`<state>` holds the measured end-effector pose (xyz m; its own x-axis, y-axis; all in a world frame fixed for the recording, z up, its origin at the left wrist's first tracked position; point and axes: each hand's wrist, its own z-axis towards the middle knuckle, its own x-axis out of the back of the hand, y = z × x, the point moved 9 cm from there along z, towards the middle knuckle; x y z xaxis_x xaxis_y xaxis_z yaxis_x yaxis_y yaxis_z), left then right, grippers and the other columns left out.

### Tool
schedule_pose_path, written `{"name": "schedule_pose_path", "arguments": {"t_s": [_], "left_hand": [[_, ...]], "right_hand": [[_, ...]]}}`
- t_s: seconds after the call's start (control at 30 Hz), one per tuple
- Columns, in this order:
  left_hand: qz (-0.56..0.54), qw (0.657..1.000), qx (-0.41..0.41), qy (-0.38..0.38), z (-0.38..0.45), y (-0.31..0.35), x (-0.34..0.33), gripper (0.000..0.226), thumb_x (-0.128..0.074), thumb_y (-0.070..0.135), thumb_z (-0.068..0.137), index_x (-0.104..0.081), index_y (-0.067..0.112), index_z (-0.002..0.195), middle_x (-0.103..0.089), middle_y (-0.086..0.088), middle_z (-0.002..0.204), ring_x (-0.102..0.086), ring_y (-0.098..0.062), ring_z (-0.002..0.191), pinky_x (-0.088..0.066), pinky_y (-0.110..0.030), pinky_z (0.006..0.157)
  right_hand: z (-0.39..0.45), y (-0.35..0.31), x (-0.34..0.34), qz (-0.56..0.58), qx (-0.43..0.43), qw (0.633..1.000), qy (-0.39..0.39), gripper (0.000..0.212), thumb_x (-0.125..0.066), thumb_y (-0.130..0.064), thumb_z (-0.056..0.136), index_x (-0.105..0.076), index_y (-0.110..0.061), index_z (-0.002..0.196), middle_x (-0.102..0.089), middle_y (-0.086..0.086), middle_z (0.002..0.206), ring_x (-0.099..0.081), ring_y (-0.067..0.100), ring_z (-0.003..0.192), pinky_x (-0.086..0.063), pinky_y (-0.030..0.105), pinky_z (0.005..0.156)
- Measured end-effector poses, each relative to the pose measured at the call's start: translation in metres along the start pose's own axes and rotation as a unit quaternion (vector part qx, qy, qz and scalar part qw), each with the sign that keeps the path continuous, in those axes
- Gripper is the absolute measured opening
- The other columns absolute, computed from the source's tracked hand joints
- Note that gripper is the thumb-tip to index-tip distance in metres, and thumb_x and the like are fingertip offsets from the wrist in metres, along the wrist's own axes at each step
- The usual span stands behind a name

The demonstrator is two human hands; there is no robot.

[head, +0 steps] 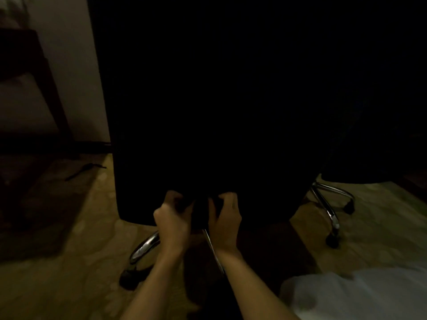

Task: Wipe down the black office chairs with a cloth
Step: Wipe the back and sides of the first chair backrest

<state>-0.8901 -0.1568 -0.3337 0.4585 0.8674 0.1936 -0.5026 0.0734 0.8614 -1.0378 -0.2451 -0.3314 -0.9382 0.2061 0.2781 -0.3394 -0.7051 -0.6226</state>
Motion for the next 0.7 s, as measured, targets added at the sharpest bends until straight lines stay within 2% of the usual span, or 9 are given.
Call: {"name": "schedule_pose_path", "arguments": {"t_s": [0.1,0.17,0.27,0.37,0.5,0.53,0.63,0.7], "left_hand": [[0.017,0.999,0.028,-0.010,-0.016,-0.015,-0.006,0.016,-0.074,0.000,0.081,-0.068,-0.001,0.095,-0.068,-0.003,0.085,-0.060,-0.009,0.078,-0.043,-0.002,0.060],[0.016,0.998,0.051,-0.023,-0.023,-0.023,-0.010,0.012,-0.073,-0.001,0.082,-0.069,-0.001,0.093,-0.064,0.001,0.082,-0.059,-0.007,0.074,-0.043,-0.004,0.060],[0.012,0.994,0.095,-0.044,-0.034,-0.045,-0.012,0.013,-0.071,0.001,0.084,-0.068,0.003,0.097,-0.063,0.004,0.086,-0.062,-0.013,0.083,-0.043,-0.012,0.063],[-0.002,0.988,0.147,-0.041,-0.039,-0.075,-0.001,0.017,-0.072,0.000,0.082,-0.068,0.004,0.098,-0.066,0.001,0.085,-0.065,-0.020,0.085,-0.050,-0.030,0.070],[-0.017,0.982,0.182,-0.051,-0.033,-0.100,0.021,0.023,-0.068,-0.002,0.082,-0.064,0.018,0.094,-0.068,0.003,0.087,-0.067,-0.016,0.086,-0.057,-0.042,0.076],[-0.017,0.983,0.177,-0.054,-0.028,-0.098,0.028,0.025,-0.066,-0.004,0.083,-0.062,0.019,0.093,-0.068,0.002,0.087,-0.067,-0.016,0.087,-0.057,-0.040,0.077],[-0.020,0.988,0.146,-0.041,-0.010,-0.087,0.045,0.022,-0.064,-0.006,0.085,-0.062,0.015,0.094,-0.065,0.007,0.084,-0.063,-0.001,0.079,-0.052,-0.015,0.065],[-0.018,0.991,0.128,-0.023,0.002,-0.074,0.056,0.020,-0.066,-0.005,0.084,-0.062,0.014,0.090,-0.063,0.008,0.080,-0.061,0.005,0.072,-0.045,-0.006,0.059]], "right_hand": [[-0.020,0.022,-0.008,-0.021,-0.029,0.999,-0.029,0.022,-0.069,-0.008,0.086,-0.053,-0.008,0.101,-0.057,0.009,0.098,-0.047,-0.003,0.088,-0.039,0.007,0.074],[-0.030,0.028,-0.010,-0.031,-0.049,0.997,-0.046,0.025,-0.071,-0.005,0.084,-0.054,-0.006,0.102,-0.057,0.008,0.100,-0.045,-0.005,0.091,-0.039,0.004,0.076],[-0.044,0.036,-0.014,-0.053,-0.108,0.990,-0.070,0.025,-0.071,-0.006,0.084,-0.055,-0.004,0.103,-0.056,0.008,0.101,-0.049,0.000,0.090,-0.040,0.011,0.072],[-0.059,0.039,-0.026,-0.047,-0.195,0.972,-0.126,0.021,-0.066,-0.014,0.089,-0.056,-0.005,0.106,-0.052,0.004,0.106,-0.055,0.016,0.093,-0.036,0.014,0.073],[-0.070,0.023,-0.048,-0.022,-0.220,0.963,-0.152,0.023,-0.065,-0.019,0.091,-0.056,-0.009,0.109,-0.050,0.002,0.111,-0.051,0.013,0.093,-0.035,0.014,0.069],[-0.071,0.018,-0.053,-0.010,-0.223,0.963,-0.149,0.023,-0.065,-0.019,0.091,-0.057,-0.009,0.110,-0.051,0.003,0.112,-0.052,0.014,0.093,-0.035,0.013,0.069],[-0.067,0.003,-0.063,0.021,-0.237,0.962,-0.137,0.023,-0.066,-0.020,0.090,-0.059,-0.012,0.110,-0.054,0.004,0.113,-0.055,0.017,0.099,-0.041,0.021,0.076],[-0.054,-0.010,-0.064,0.036,-0.222,0.968,-0.115,0.021,-0.068,-0.019,0.089,-0.060,-0.012,0.107,-0.057,0.003,0.111,-0.057,0.018,0.100,-0.042,0.022,0.076]]}}
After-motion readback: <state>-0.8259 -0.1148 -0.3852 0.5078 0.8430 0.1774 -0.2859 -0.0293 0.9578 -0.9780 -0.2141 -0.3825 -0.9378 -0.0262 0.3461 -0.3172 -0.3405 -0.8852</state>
